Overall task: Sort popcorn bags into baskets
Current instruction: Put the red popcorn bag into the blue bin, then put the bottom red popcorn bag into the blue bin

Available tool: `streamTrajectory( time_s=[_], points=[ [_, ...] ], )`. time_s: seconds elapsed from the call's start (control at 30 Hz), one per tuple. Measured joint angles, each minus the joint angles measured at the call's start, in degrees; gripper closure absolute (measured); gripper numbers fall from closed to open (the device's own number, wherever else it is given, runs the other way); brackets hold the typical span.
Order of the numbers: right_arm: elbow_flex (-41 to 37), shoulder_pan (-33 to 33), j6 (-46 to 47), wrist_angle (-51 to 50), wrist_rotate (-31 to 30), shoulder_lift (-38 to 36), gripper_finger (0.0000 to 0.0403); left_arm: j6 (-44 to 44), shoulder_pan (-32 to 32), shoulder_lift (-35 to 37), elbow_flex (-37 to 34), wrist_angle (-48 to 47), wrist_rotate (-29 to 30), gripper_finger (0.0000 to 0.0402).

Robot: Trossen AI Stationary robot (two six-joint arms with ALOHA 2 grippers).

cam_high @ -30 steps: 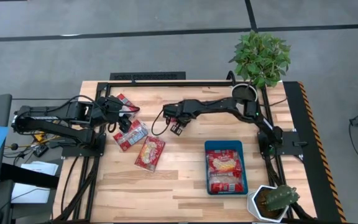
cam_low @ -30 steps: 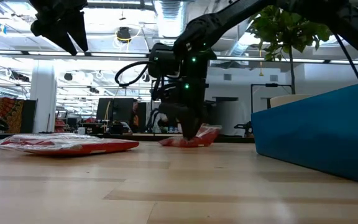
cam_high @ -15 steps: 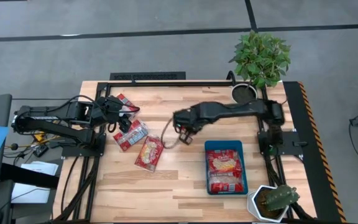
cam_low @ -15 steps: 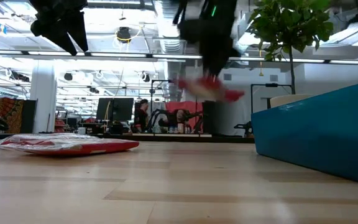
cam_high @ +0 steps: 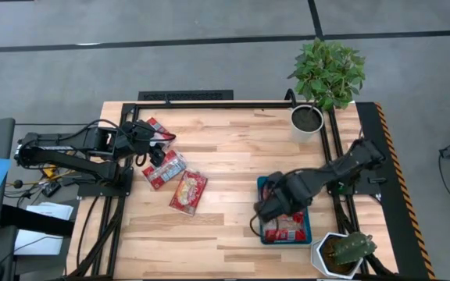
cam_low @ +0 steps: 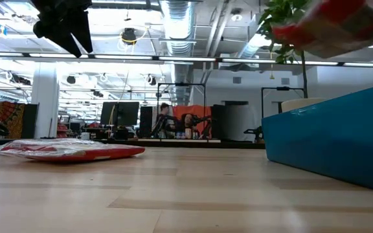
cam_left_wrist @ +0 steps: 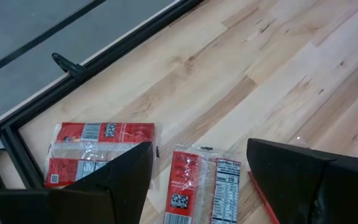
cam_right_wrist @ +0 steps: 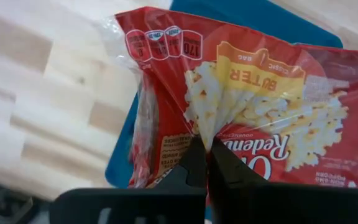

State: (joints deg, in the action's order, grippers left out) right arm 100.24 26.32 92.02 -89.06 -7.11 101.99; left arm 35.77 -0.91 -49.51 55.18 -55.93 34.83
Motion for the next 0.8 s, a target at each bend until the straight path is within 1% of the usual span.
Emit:
streamTrajectory(
  time_s=[0.07, 0.13, 0.27, 0.47, 0.6, 0.7, 0.8],
  points=[
    [-0.95, 0.72, 4.08, 0.87, -0.19, 1.28, 0.0396, -0.43, -0.01, -0.01, 0.00, -0.02, -0.01, 0.0152],
    [-1.61, 1.06, 6.19, 1.34, -0.25, 2.69, 0.0397, -0.76, -0.02, -0.01, 0.00, 0.05, 0.00, 0.0152],
    [-1.90, -0.48, 6.34, 1.62, -0.11, 5.67, 0.0386, -0.84, -0.02, 0.01, 0.00, 0.11, -0.02, 0.0152],
    [-1.85, -3.44, 2.66, 1.62, -0.03, 9.88, 0.0335, -1.35, 0.01, -0.01, 0.00, 0.09, -0.65, 0.0152],
    [-1.86, -5.16, 0.68, 2.08, 1.52, 11.40, 0.0309, -2.39, -0.01, -0.01, 0.00, 0.09, -1.21, 0.0152],
    [-2.29, -5.56, 0.64, 1.86, 1.50, 11.85, 0.0285, -2.39, 0.00, 0.00, 0.00, 0.09, -1.20, 0.0152],
    [-2.80, -5.60, -0.72, 2.57, 0.67, 11.70, 0.0252, -3.04, -0.01, 0.01, 0.00, 0.09, -1.16, 0.0152]
  ],
)
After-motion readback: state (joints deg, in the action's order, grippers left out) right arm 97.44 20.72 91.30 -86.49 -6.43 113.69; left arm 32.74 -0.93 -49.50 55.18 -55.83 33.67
